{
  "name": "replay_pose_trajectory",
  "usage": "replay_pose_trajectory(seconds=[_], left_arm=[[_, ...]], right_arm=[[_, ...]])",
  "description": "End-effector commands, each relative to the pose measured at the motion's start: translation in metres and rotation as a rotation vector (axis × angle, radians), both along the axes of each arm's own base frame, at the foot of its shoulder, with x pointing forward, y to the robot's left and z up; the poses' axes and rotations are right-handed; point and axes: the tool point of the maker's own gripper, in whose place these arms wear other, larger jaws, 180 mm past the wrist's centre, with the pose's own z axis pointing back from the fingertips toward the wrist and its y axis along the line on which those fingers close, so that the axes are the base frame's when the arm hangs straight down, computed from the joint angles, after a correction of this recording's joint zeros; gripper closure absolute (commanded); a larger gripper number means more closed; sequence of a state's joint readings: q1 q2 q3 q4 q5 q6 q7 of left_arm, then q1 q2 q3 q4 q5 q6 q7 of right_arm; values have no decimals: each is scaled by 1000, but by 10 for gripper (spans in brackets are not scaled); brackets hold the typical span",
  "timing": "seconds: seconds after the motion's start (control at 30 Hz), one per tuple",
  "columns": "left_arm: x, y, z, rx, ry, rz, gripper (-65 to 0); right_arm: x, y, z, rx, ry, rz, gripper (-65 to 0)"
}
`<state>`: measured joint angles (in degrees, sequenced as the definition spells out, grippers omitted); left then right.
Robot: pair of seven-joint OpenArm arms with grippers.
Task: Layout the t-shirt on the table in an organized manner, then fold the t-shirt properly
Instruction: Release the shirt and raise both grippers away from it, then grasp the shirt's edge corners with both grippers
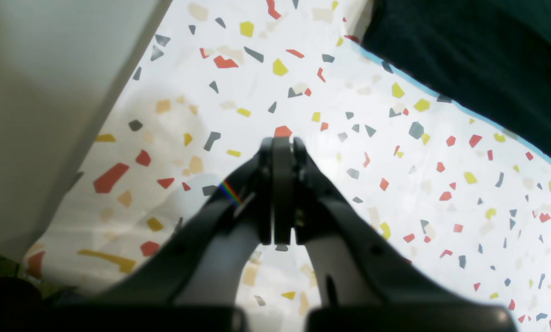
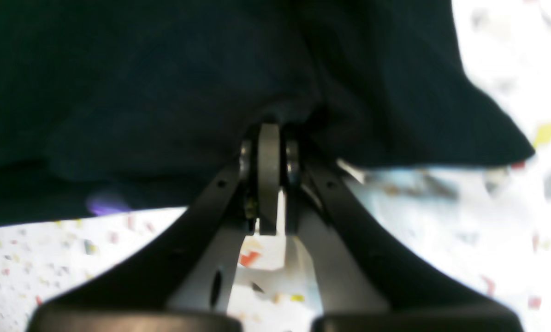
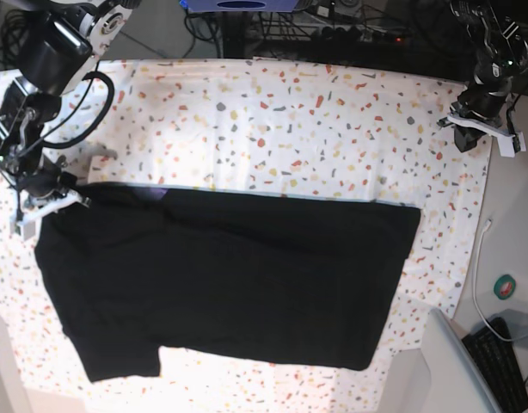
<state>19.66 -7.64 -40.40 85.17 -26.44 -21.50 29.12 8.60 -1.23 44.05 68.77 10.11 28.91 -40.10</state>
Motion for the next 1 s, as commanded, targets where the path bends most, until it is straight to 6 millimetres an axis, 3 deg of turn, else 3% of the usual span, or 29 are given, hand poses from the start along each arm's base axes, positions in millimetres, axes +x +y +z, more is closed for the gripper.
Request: replay_pose_trajectory(seconds=[0.0,0.23,0.37,0.5,0.6,0.63,0.73,0.77,0.8,0.87,0.97], left_arm=[[8,4,12,18,-44,-7,0],[7,5,12,19,-43,-3,0],[8,4,12,17,-43,-7,0],[12,3,13,16,-50,-9,0],[13,3,14,16,-53,-9,0],[13,2,14,12,-56,-7,0],[21,1,17,5,-77,-3,0],[23,0,14,-7,-78,3,0],[25,-1,12,-20,-80,13,-44],[35,-4,10,-40,-95,20,-186],[53,-12,6,-89,-124,38,-306]], right_arm=[[19,-5,19,-12,-55,0,0],[67,0,53,10,-122,18,0],[92,2,60,21,-115,9,0],[123,17,68,27,-181,40,0],[135,18,81,20,-227,38,0],[138,18,84,20,-232,40,-26],[139,18,90,28,-217,53,-404],[136,16,93,13,-219,61,-488],[131,15,97,-14,-234,86,-542],[113,14,105,-86,-271,161,-551],[85,18,111,-158,-291,212,-504]])
